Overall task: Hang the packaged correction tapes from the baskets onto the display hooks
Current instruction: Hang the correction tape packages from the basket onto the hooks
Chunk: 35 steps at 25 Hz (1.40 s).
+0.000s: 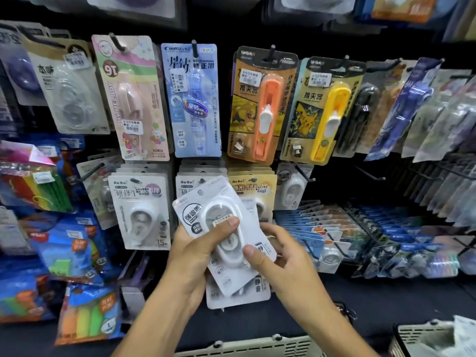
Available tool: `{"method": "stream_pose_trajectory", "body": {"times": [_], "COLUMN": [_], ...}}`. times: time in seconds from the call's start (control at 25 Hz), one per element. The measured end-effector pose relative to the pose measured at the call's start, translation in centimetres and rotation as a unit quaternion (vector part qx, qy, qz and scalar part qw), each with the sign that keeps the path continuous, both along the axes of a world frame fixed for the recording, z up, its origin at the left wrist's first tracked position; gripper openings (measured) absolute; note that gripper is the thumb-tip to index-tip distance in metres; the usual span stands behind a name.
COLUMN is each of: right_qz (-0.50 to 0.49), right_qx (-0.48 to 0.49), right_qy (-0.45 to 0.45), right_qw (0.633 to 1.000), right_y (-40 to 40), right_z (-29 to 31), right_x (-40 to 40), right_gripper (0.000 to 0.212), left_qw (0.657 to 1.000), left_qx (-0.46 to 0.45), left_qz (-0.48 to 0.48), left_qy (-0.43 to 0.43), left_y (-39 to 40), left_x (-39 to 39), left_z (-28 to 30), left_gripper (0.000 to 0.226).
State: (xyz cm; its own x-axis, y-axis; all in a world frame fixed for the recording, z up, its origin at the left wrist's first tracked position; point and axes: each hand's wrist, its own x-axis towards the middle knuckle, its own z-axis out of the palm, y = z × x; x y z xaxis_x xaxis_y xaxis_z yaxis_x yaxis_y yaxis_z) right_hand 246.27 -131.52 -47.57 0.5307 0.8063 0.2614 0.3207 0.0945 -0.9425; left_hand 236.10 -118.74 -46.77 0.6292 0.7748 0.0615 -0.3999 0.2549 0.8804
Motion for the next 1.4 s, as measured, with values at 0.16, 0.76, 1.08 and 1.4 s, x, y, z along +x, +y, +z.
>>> {"method": "stream_pose_trajectory", "body": {"times": [0.16,0.76,1.08,1.4], "right_qz": [-0.069,-0.228,-0.008,-0.230], "right_qx": [0.005,0.041,0.072,0.089], "right_qy": [0.027,0.230,0.197,0.089], "right_qw": [0.997,0.945,0.978,0.965], "right_y": [-0.9,-4.1,-1.4,-4.4], "right_z": [-0.2,0.1,-0.1,-0.8], "right_x": [0.1,8.5,5.5,8.9], "right_gripper": [0.046,0.047,0.042,0.027], "left_qw": [0.997,0.997,0.975,0.575], "left_qx": [0.039,0.069,0.211,0.688], "left_qz": [-0.040,0.025,-0.015,0.113], "left_qy": [0.049,0.005,0.073,0.427], "left_y": [-1.6,-0.1,-2.2,2.0], "left_x": [1.3,2.6,6.2,5.3], "left_z": [0.0,0.9,1.5,-1.1], "left_gripper": [0.072,0.053,0.037,0.070]}}
